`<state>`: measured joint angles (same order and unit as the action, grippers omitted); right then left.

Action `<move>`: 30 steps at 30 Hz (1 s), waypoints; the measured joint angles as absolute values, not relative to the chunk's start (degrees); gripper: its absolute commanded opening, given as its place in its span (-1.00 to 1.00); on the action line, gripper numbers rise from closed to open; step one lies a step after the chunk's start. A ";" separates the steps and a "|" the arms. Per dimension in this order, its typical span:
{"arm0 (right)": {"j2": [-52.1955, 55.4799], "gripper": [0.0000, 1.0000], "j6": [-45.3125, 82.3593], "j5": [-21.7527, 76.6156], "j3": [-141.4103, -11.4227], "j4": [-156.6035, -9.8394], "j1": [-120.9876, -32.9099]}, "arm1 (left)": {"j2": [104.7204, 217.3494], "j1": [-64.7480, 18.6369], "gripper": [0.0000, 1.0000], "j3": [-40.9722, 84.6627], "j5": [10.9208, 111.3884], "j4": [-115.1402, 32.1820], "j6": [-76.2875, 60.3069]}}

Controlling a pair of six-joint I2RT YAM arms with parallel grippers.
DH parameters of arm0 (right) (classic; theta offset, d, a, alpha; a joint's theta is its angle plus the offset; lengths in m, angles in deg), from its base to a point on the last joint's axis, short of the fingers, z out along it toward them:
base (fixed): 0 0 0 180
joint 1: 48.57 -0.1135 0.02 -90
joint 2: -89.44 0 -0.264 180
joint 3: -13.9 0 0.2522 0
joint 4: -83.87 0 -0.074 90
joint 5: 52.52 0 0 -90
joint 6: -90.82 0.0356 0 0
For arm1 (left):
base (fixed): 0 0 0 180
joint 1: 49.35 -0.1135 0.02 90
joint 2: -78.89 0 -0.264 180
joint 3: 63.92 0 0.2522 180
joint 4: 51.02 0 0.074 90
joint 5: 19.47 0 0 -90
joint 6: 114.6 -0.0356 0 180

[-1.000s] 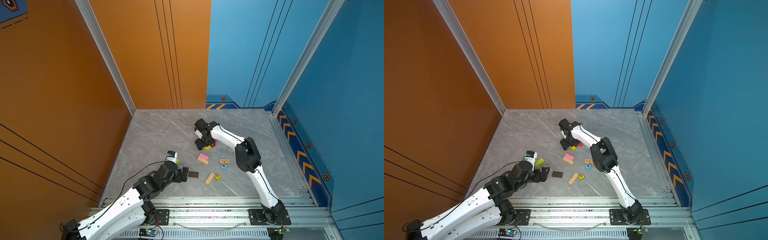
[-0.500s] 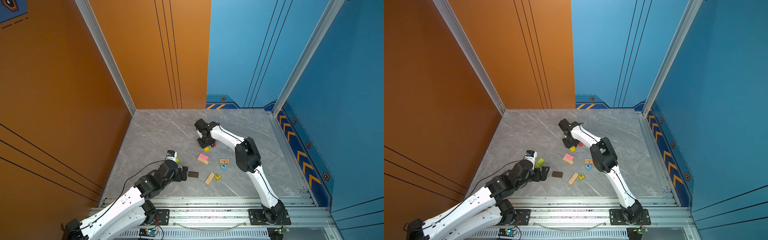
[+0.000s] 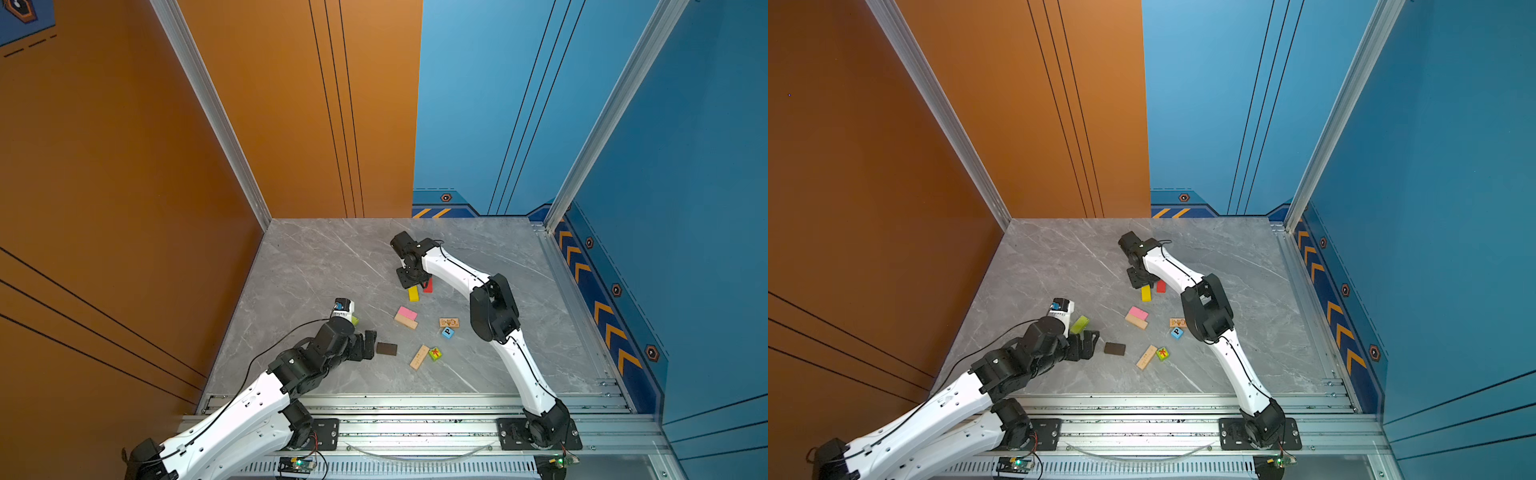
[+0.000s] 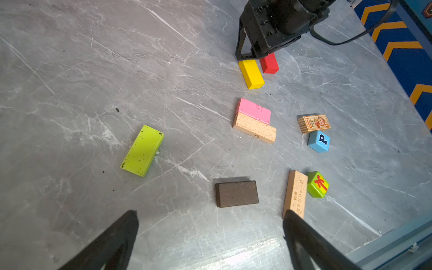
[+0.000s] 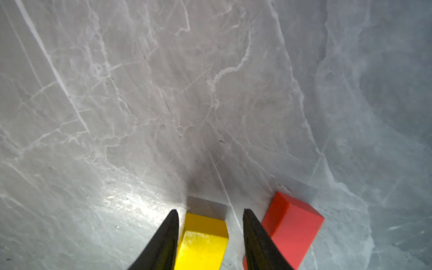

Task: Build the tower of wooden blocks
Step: 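Close the right gripper on the yellow block and lift it, then set the yellow block down beside the red block and open the right gripper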

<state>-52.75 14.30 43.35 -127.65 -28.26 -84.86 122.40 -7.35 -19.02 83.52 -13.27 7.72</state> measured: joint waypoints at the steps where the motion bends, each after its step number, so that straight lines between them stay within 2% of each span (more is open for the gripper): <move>1: -52.64 0.06 14.45 43.33 -127.39 -28.31 -84.79 | 122.38 -7.35 0.96 -18.85 83.52 -13.25 7.72; 5: -51.50 0.07 15.33 42.85 -124.31 -28.29 -85.01 | 121.83 -7.35 0.96 -18.78 83.52 -13.21 7.74; 9: -50.23 -0.01 16.57 41.89 -121.46 -28.33 -85.67 | 121.39 -7.35 0.96 -18.76 83.48 -12.88 7.76; 14: -48.70 -0.31 18.25 41.78 -118.91 -28.40 -86.67 | 119.97 -7.37 0.96 -18.78 83.32 -11.94 7.83; 16: -48.64 -0.36 18.82 41.84 -118.71 -28.42 -87.00 | 119.01 -7.35 0.96 -18.78 83.32 -11.72 8.00; 30: -49.03 -0.33 20.53 42.35 -123.72 -28.61 -85.56 | 119.25 -7.41 0.96 -18.76 83.32 -11.72 8.18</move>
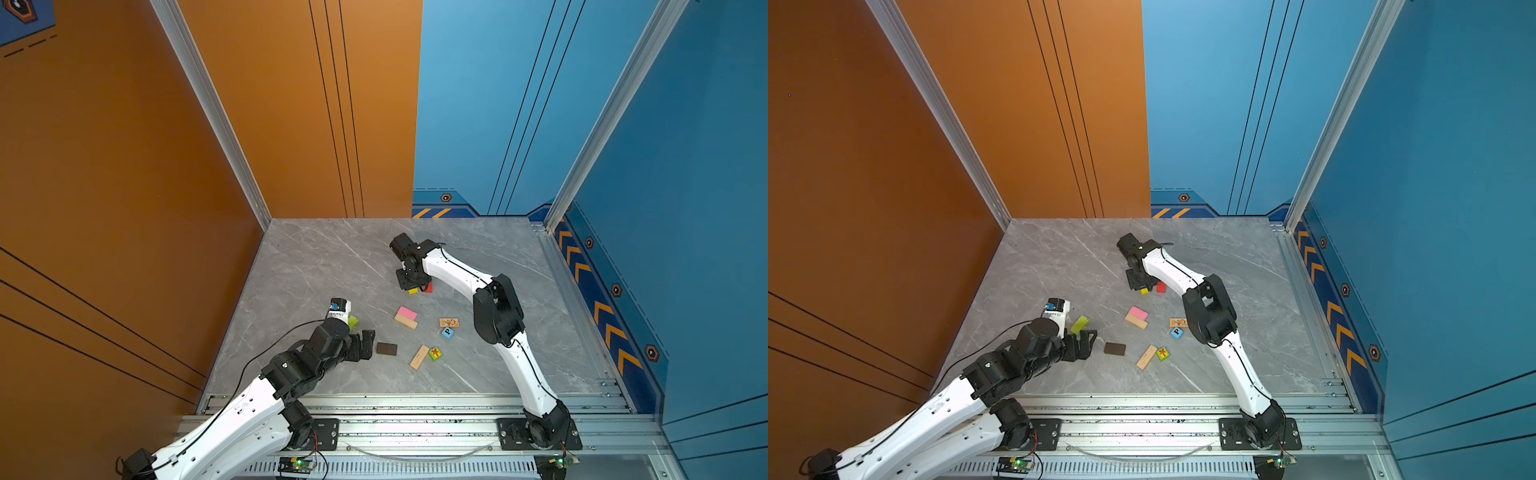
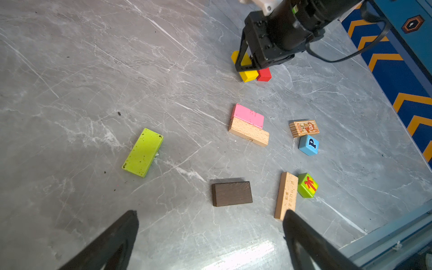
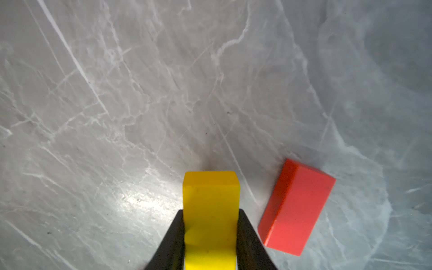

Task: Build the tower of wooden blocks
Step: 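Set the yellow block down beside the red block and open the right gripper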

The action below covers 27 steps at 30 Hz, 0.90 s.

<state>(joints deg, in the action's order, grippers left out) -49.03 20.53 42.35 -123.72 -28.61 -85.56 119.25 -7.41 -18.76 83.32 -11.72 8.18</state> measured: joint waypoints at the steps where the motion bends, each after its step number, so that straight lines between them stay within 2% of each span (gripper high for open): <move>1: -49.10 -0.33 20.64 42.35 -124.18 -28.55 -85.34 | 119.29 -7.41 0.96 -18.76 83.30 -11.72 8.18; 27: -51.50 -0.27 22.36 43.77 -125.99 -28.35 -84.55 | 119.38 -7.83 0.96 -18.78 82.84 -11.72 8.18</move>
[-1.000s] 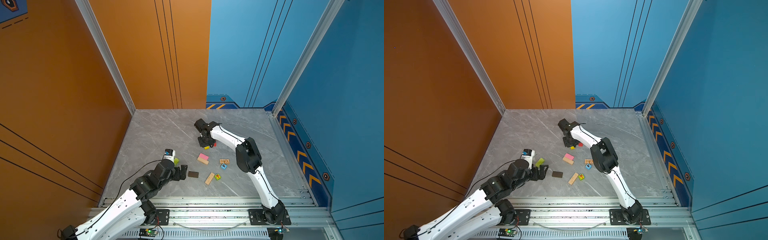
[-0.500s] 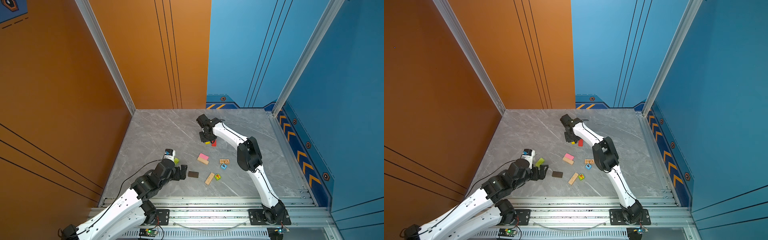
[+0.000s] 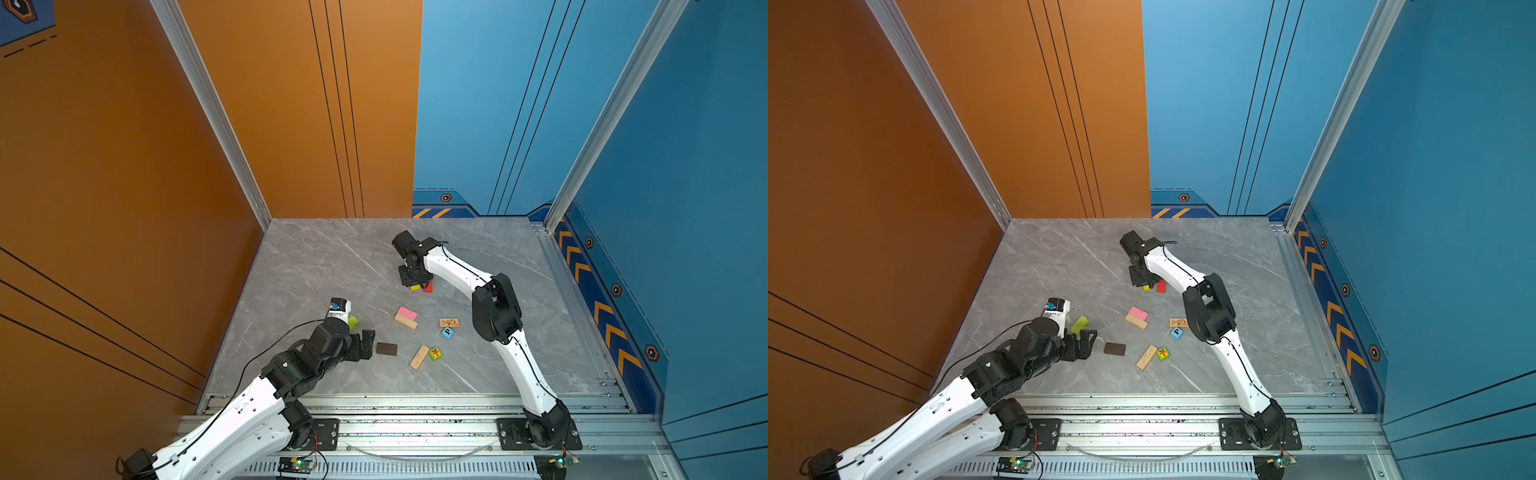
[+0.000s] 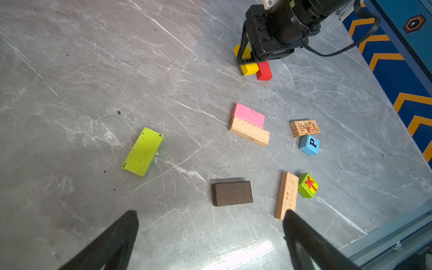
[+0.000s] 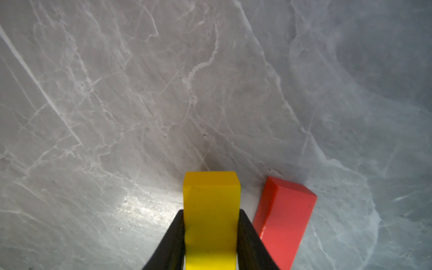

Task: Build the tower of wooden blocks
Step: 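Set the yellow block down beside the red block and open the right gripper, then lower the open right gripper around the yellow and red blocks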

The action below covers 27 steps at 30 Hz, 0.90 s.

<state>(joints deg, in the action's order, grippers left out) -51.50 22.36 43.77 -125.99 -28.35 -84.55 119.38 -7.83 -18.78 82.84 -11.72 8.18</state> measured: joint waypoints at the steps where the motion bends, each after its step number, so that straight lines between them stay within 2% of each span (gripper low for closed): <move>1: -51.57 -0.26 22.39 43.77 -125.90 -28.35 -84.55 | 119.38 -7.83 0.96 -18.76 82.84 -11.72 8.18; 4: -51.59 -0.19 22.76 43.77 -125.46 -28.35 -84.53 | 119.40 -7.83 0.96 -18.76 82.84 -11.72 8.18; 9: -51.59 0.26 23.15 43.75 -124.37 -28.40 -84.55 | 119.40 -7.83 0.96 -18.76 82.82 -11.72 8.18; 13: -50.63 0.51 22.60 43.81 -122.47 -28.94 -84.92 | 119.40 -7.83 0.96 -18.76 82.80 -11.72 8.18; 20: -41.93 0.63 21.60 43.81 -119.83 -29.34 -86.76 | 119.16 -7.83 0.96 -18.76 82.45 -11.72 8.18; 22: -38.98 0.74 21.31 43.79 -119.37 -30.06 -86.89 | 118.75 -7.83 0.96 -18.76 82.43 -11.72 8.18; 23: -37.49 0.88 21.27 43.81 -118.91 -30.34 -86.76 | 118.46 -7.83 0.96 -18.76 82.43 -11.72 8.20; 27: -34.67 1.00 21.21 43.79 -116.44 -30.97 -85.45 | 117.74 -7.83 0.96 -18.76 82.43 -11.72 8.20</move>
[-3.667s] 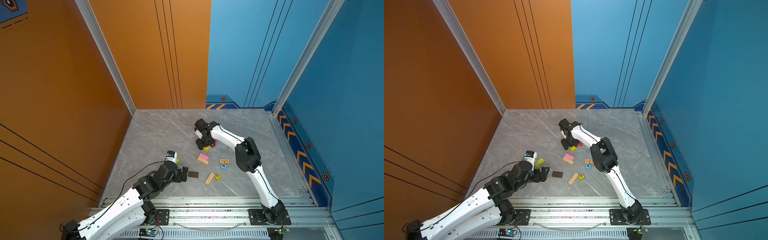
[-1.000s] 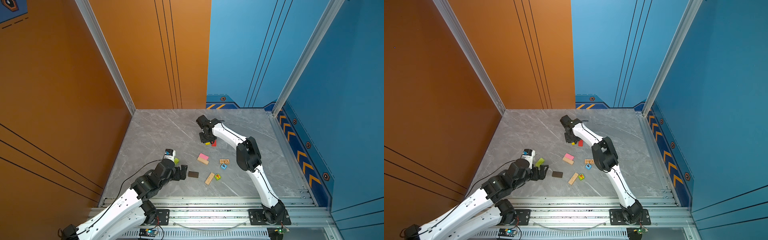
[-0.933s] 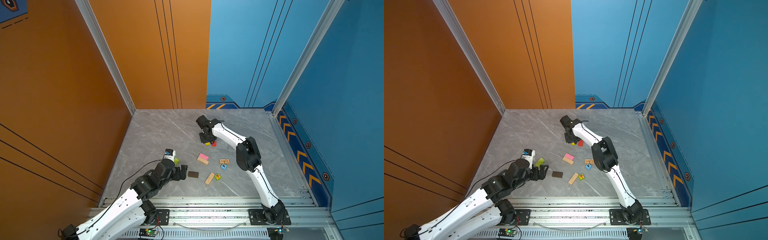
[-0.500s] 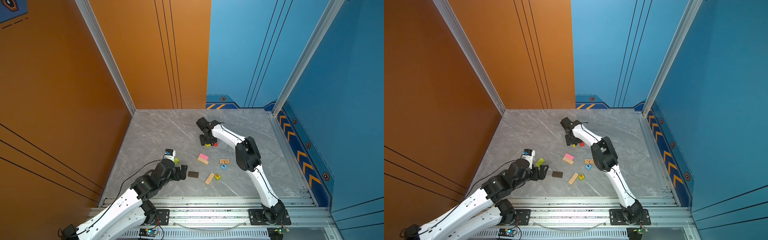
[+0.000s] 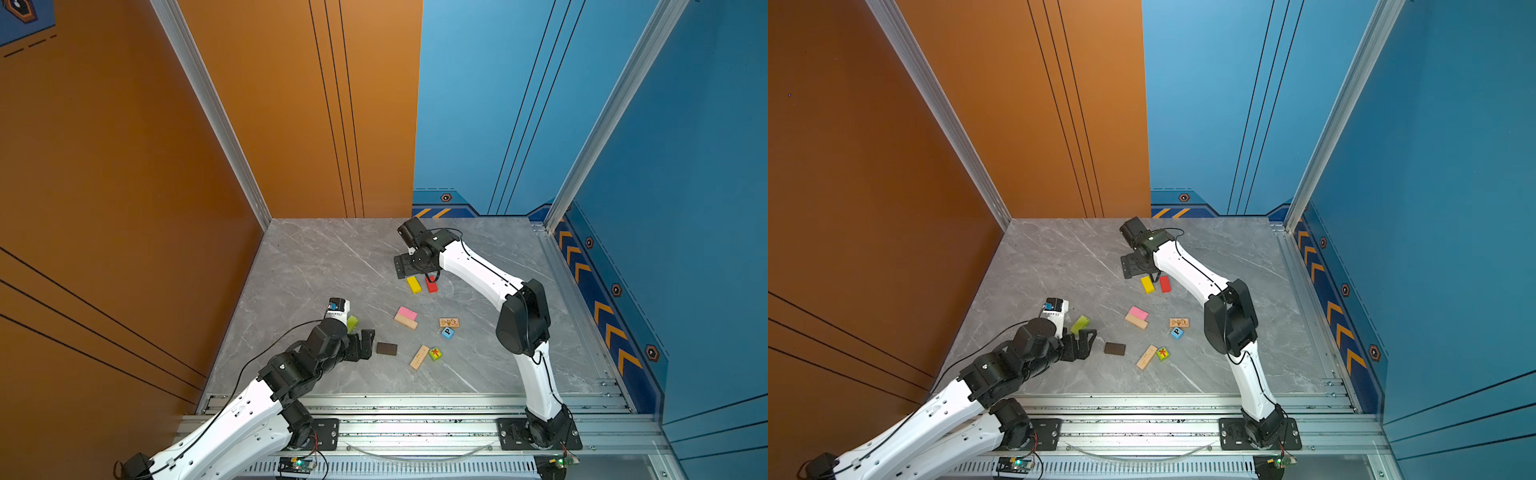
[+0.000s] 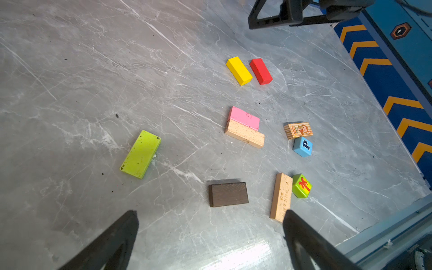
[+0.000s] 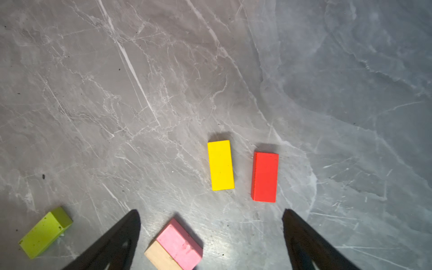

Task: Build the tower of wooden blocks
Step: 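Lower the open right gripper around the yellow and red blocks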

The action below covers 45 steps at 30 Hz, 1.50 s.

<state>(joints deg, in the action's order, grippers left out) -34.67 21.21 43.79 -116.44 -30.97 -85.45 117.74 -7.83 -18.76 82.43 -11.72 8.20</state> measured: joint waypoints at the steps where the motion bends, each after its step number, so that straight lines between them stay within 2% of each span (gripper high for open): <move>1: -34.63 1.00 21.27 43.77 -115.59 -30.97 -84.90 | 117.72 -7.83 0.96 -18.78 82.41 -11.72 8.20; 10: -35.63 1.00 22.87 40.71 -109.05 -31.39 -81.38 | 118.01 -7.83 0.96 -18.78 82.21 -11.72 8.20; 45: -42.91 1.00 24.92 30.52 -108.70 -38.97 -78.24 | 119.95 -7.83 0.96 -18.47 82.23 -9.84 8.18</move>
<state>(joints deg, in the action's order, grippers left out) -42.91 24.92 30.52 -108.70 -38.97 -78.24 119.95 -7.83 -18.47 82.23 -9.84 8.18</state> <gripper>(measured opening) 0.999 0.979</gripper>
